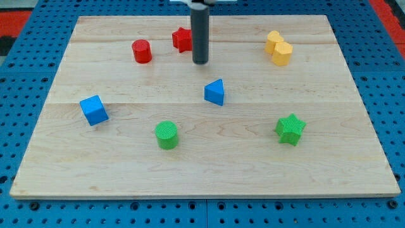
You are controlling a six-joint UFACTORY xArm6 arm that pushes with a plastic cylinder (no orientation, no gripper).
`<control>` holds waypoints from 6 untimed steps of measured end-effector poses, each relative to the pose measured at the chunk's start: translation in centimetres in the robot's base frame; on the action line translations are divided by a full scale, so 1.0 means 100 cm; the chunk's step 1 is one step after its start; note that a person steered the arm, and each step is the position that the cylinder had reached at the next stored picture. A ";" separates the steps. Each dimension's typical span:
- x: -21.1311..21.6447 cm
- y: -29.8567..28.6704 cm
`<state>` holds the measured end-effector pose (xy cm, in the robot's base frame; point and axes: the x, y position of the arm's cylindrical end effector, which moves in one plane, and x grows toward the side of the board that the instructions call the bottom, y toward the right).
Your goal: Move the red star to the right side of the red circle
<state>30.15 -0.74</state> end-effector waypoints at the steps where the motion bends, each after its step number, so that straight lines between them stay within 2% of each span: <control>1: -0.062 -0.002; 2: -0.058 -0.010; 4: 0.014 -0.010; 5: 0.015 -0.010; 6: -0.017 -0.010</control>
<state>28.49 -1.71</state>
